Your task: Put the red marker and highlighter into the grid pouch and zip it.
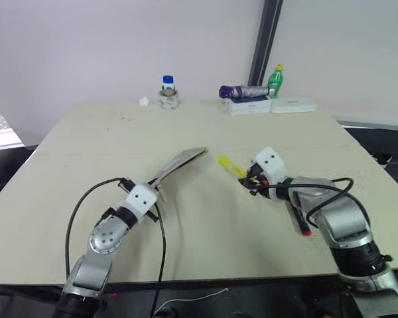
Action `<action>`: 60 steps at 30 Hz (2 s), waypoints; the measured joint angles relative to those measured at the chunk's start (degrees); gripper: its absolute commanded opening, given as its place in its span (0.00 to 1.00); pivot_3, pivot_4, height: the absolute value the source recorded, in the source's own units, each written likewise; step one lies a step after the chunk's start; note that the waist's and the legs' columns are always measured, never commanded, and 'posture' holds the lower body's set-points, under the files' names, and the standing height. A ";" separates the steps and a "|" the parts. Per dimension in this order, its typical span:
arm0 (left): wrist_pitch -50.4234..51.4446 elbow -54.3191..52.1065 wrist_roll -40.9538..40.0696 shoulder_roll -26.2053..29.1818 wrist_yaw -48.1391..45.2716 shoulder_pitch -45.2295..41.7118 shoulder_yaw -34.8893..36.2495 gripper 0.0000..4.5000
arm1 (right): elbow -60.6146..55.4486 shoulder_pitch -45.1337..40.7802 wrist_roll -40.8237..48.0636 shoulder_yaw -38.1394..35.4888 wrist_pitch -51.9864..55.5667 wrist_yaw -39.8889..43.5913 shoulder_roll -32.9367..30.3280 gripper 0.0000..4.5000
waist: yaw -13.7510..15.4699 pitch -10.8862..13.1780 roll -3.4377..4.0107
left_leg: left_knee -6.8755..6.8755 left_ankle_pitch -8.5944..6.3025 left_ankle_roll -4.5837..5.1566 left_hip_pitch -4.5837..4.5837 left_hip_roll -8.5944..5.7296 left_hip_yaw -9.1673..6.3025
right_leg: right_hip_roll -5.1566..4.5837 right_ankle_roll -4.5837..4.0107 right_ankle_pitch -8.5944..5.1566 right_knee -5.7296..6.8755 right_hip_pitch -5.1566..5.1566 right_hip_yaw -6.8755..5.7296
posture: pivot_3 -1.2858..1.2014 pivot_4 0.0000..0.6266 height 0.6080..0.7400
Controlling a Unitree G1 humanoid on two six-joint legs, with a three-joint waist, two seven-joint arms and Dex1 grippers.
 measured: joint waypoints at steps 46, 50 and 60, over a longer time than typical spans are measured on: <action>-16.74 1.80 -0.20 9.85 -16.76 0.09 -8.65 0.00 | -3.03 -4.41 -0.82 19.49 -6.46 12.82 -7.19 0.19 | 0.15 0.00 0.00 | -0.02 -0.01 0.01 -0.02 0.03 -0.04 | -0.04 0.00 0.00 -0.10 0.00 -0.02 | 0.52 0.24 0.98; -16.62 1.76 -0.12 8.87 -17.19 -0.31 -8.68 0.00 | -2.37 -5.43 -0.86 19.43 -6.21 12.91 -5.24 0.31 | 0.23 0.00 0.00 | -0.02 -0.01 0.01 -0.02 0.02 -0.04 | -0.05 0.00 0.00 -0.10 0.01 -0.02 | 0.52 0.24 0.98; -10.26 0.78 0.05 4.27 -13.43 -0.46 -8.66 0.00 | -3.39 -5.18 3.37 11.86 -4.10 13.97 -6.03 0.98 | 0.32 0.01 0.00 | 0.00 -0.01 0.02 -0.02 0.01 -0.07 | -0.05 0.00 0.00 -0.10 0.03 -0.05 | 0.52 0.24 0.98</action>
